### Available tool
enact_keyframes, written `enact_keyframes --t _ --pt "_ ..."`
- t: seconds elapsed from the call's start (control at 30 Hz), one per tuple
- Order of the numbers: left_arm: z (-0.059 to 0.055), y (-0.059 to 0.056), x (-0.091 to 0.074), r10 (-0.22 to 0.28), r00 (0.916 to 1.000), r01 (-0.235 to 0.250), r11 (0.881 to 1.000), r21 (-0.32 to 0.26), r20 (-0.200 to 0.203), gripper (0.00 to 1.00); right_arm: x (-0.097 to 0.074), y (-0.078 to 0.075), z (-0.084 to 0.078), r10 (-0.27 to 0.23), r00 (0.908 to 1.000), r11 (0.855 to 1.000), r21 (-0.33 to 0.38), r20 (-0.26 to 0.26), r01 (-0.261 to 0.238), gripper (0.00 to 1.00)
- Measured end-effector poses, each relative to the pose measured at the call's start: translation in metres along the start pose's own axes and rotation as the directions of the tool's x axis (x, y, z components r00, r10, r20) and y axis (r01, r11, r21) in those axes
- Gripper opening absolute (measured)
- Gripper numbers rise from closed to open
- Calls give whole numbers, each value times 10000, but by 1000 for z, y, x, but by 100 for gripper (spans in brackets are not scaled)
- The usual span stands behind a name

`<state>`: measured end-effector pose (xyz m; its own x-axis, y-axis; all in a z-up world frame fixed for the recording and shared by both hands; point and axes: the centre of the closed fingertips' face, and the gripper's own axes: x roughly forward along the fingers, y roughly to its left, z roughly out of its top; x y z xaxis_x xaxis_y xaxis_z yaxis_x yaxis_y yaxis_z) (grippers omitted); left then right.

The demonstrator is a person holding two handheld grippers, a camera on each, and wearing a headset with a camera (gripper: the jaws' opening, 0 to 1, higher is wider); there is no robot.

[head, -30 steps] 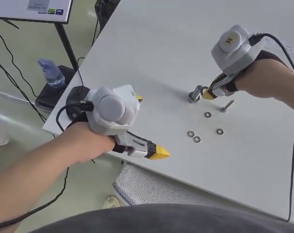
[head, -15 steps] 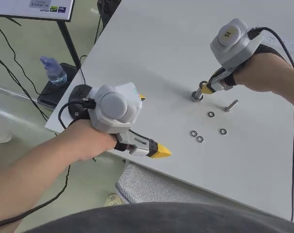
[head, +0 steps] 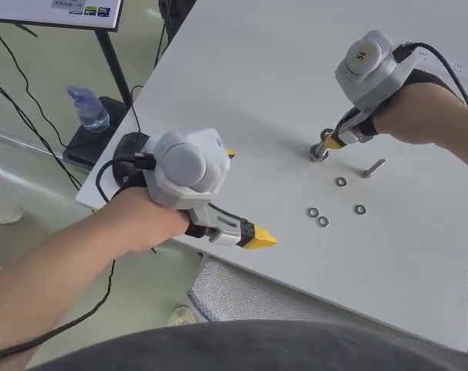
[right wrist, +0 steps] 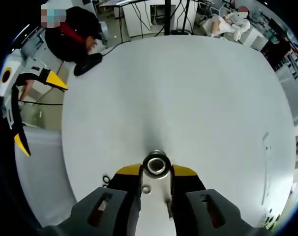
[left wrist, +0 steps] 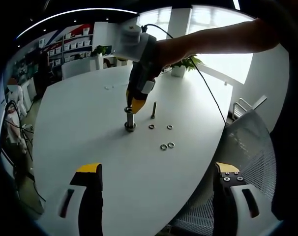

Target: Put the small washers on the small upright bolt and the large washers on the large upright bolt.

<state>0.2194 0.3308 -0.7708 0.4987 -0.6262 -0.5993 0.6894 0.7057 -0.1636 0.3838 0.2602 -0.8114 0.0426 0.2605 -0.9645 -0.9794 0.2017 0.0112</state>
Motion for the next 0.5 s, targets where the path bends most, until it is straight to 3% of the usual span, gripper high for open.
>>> enact_keyframes --t 0.5 --pt "-3 1 0 -3 10000 2 10000 -56 -68 92 9 1 -1 31 9997 9999 -106 -236 -34 21"
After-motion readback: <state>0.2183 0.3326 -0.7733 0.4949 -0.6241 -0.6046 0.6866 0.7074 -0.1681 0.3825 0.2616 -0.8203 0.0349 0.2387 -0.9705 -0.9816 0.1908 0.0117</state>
